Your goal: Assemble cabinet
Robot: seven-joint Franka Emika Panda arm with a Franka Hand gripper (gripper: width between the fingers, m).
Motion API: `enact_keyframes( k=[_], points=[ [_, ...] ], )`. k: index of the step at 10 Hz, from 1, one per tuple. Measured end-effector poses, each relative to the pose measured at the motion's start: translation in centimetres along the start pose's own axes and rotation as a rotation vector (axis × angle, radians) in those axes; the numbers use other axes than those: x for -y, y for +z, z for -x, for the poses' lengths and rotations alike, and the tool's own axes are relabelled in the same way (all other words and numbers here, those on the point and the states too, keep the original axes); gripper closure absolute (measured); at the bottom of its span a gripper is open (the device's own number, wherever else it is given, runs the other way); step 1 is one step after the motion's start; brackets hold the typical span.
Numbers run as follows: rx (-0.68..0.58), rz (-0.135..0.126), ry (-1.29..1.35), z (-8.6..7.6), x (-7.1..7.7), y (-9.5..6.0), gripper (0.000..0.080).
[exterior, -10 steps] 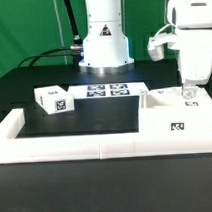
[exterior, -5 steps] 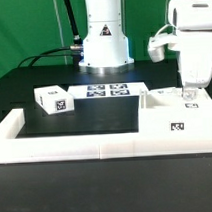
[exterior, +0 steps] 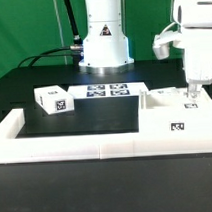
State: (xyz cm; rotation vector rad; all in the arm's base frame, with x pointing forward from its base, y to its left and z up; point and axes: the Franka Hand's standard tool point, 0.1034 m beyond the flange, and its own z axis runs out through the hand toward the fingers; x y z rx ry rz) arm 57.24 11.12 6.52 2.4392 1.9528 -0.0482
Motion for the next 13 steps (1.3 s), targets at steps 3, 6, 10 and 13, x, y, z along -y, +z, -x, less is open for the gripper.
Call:
enact_keyframes(
  k=[3,6,10,13],
  points=[
    [0.006,0.014,-0.010,0.5,1.5,-1.6,0.0099],
    [0.027,0.003,-0.031,1.9,4.9,-2.8,0.0004],
    [0.038,-0.021,-0.108,2.7,6.7,-2.4,0.0002],
    [0.038,-0.022,-0.108,2.7,6.7,-2.4,0.0002]
  ],
)
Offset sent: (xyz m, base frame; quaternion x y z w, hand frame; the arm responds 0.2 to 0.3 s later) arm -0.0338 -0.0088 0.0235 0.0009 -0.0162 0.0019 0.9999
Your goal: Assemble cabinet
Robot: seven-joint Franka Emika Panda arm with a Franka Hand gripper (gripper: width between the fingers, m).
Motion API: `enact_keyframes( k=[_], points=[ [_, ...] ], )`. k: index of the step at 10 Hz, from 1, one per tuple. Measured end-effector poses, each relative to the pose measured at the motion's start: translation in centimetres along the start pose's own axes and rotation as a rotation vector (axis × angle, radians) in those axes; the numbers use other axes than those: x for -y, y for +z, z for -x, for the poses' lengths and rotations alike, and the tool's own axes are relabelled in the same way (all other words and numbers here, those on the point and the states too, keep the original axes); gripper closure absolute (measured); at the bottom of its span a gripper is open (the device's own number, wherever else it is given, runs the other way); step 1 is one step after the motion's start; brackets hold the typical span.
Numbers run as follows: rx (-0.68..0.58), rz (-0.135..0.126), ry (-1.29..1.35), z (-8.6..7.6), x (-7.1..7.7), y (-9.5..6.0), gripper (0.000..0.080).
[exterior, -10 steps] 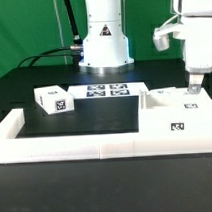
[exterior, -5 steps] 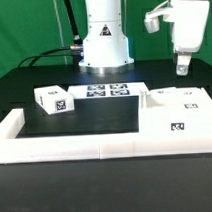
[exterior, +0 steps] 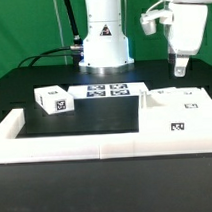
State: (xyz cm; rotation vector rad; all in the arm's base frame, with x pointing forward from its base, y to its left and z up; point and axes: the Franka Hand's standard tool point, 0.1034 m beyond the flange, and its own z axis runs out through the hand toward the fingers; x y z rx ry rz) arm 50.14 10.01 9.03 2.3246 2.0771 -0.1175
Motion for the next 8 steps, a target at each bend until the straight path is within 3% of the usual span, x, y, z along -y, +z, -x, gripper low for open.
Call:
enact_keyframes(
  k=[1,2,5,8],
  points=[
    [-0.026,0.044,-0.049,-0.3,-0.1,0.0,0.0002],
    [-0.054,0.083,-0.082,-0.8,0.9,0.5,0.0002],
    [-0.048,0.065,-0.154,-1.4,3.7,1.6,0.0002],
    [-0.031,0.054,-0.179,-1.6,4.2,1.8,0.0002]
  ],
)
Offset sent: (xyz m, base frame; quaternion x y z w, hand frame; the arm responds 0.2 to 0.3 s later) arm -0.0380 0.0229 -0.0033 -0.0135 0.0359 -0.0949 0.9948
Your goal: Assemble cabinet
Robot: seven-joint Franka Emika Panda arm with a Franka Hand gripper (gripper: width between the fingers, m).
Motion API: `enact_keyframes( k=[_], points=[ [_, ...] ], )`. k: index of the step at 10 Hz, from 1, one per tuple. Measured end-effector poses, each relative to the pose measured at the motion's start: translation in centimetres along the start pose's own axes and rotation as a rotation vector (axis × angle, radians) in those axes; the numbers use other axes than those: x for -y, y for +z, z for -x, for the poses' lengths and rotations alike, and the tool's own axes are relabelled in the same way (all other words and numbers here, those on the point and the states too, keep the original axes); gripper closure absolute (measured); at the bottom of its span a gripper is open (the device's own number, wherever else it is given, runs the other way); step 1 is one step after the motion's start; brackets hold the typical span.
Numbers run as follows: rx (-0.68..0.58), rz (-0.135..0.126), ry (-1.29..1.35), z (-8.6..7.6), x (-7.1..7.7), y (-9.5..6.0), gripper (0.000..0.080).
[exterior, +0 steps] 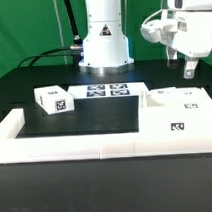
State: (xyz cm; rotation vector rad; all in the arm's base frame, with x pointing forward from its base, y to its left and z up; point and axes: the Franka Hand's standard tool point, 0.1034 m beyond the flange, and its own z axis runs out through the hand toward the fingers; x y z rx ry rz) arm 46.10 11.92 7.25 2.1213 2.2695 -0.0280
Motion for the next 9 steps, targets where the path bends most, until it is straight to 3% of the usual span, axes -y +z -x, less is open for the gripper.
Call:
enact_keyframes(
  k=[1,3,7,9],
  points=[
    [0.000,-0.001,0.000,0.0,0.0,0.0,0.0002],
    [-0.014,0.028,-0.189,1.2,0.2,0.2,0.0002],
    [-0.019,0.002,-0.359,1.7,2.2,1.4,0.0002],
    [-0.019,-0.001,-0.351,1.8,2.2,1.5,0.0002]
  ],
)
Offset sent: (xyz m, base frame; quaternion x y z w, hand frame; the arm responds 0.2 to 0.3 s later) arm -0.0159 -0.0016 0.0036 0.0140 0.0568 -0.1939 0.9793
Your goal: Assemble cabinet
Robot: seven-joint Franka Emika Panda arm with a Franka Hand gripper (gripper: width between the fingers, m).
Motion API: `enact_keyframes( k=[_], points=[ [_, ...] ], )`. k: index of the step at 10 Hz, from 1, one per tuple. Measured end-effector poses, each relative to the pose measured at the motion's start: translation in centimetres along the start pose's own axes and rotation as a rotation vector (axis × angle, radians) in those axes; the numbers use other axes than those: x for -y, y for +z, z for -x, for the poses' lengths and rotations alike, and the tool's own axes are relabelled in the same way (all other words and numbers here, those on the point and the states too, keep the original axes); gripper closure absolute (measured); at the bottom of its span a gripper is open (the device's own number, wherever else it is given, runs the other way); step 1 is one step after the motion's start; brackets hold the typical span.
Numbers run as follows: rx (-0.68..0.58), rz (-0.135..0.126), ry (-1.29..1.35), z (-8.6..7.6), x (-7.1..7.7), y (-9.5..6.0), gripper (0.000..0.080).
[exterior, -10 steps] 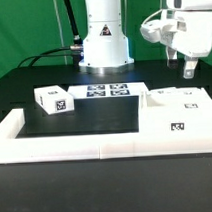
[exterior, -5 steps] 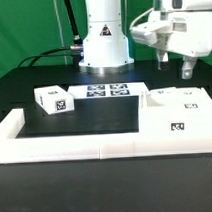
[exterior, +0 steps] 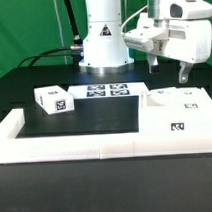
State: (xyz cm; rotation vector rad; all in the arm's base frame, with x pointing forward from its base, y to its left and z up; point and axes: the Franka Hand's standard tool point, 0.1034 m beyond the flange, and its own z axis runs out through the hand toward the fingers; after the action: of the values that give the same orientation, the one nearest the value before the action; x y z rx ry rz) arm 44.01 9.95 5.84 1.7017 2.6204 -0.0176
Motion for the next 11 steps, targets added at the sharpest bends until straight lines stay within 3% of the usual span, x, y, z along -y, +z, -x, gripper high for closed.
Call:
enact_keyframes(
  k=[3,5,11],
  points=[
    [-0.007,-0.014,0.009,-0.6,0.6,0.5,0.0002],
    [-0.018,-0.036,0.022,-1.4,1.7,1.4,0.0002],
    [-0.049,-0.075,0.028,-2.3,2.7,4.1,0.0002]
  ],
)
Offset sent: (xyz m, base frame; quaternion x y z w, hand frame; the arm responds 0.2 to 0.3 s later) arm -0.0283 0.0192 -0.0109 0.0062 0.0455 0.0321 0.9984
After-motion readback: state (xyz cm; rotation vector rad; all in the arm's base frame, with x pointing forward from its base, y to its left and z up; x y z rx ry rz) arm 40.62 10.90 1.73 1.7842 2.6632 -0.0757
